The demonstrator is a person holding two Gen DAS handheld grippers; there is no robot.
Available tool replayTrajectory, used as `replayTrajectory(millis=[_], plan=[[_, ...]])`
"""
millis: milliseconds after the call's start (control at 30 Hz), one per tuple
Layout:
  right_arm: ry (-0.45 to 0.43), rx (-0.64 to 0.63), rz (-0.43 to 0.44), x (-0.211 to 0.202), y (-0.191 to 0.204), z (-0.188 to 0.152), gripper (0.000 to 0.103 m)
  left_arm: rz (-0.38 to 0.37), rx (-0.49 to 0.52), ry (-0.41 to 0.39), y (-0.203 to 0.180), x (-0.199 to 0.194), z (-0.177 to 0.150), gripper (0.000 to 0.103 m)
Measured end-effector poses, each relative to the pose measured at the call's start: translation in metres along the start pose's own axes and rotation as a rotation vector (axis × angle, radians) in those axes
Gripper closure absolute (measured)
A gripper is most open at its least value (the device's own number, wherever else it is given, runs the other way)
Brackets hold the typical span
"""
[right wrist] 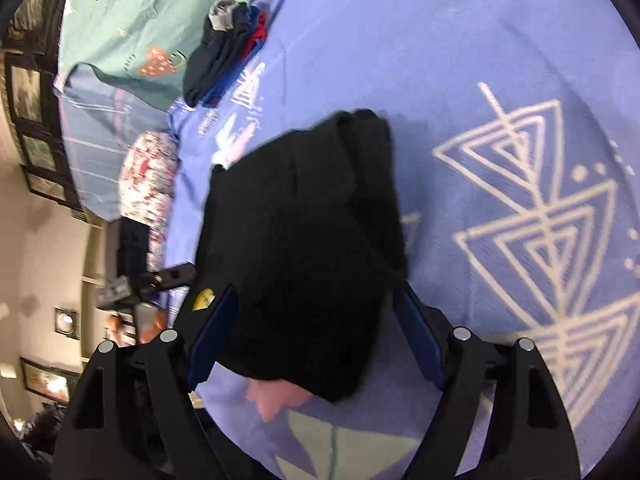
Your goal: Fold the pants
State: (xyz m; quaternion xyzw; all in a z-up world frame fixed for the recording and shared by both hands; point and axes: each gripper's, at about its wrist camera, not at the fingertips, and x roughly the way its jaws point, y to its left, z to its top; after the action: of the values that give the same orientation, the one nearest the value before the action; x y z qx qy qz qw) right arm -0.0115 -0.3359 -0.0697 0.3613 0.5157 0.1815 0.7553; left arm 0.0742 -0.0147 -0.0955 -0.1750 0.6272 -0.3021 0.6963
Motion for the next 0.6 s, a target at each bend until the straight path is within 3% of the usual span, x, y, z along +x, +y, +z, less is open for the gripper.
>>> replayTrajectory(millis=[267, 300, 333, 367, 400, 500, 600], plan=[[-0.015, -0.029, 0.017, 0.031, 0.016, 0.012, 0.022, -0.093, -0.041, -0.072, 0.002, 0.006, 0.009, 0.004], [-0.016, -0.038, 0.009, 0.033, 0.019, 0.013, 0.023, -0.067, -0.028, -0.085, -0.003, 0.006, 0.007, 0.012], [-0.021, -0.045, -0.003, 0.034, 0.022, 0.012, 0.032, -0.030, -0.009, -0.095, -0.006, 0.007, 0.005, 0.019], [-0.027, -0.051, -0.030, 0.035, 0.024, 0.012, 0.050, 0.012, 0.011, -0.105, -0.010, 0.007, 0.004, 0.033], [-0.033, -0.054, -0.054, 0.036, 0.025, 0.011, 0.053, 0.034, 0.031, -0.117, -0.013, 0.006, 0.002, 0.051], [-0.054, -0.113, -0.089, 0.031, 0.035, 0.009, 0.058, 0.019, 0.036, -0.131, -0.006, -0.001, 0.001, 0.074], [-0.085, -0.193, -0.081, 0.020, 0.059, 0.011, 0.059, -0.034, 0.014, -0.154, 0.000, -0.018, -0.001, 0.087]])
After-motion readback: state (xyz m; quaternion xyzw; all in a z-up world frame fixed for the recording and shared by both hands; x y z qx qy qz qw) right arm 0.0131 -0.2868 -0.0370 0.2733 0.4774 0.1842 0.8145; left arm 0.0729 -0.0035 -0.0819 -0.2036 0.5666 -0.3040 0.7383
